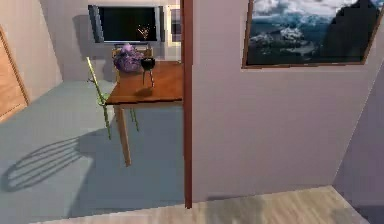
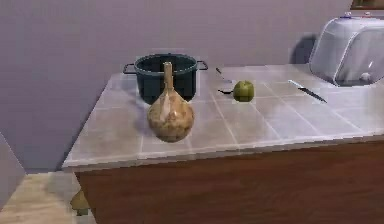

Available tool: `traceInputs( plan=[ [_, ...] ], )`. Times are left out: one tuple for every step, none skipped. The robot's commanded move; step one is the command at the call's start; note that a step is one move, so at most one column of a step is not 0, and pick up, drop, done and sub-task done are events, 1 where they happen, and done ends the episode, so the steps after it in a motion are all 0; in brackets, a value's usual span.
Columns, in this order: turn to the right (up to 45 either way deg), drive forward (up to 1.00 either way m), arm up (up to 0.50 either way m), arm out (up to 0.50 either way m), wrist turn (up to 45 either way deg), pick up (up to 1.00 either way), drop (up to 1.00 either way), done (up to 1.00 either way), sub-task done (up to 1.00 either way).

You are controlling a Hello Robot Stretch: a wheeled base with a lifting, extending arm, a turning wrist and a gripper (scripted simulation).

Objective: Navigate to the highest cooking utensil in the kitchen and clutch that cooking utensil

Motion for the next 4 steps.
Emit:
traceInputs(
  plan=[
    [45.0,0.00,0.00,0.00,0.0,0.00,0.00,0.00,0.00],
    [15.0,0.00,0.00,0.00,0.0,0.00,0.00,0.00,0.00],
    [0.0,0.35,0.00,0.00,0.0,0.00,0.00,0.00,0.00],
    [-45.0,0.00,0.00,0.00,0.0,0.00,0.00,0.00,0.00]
  ],
)
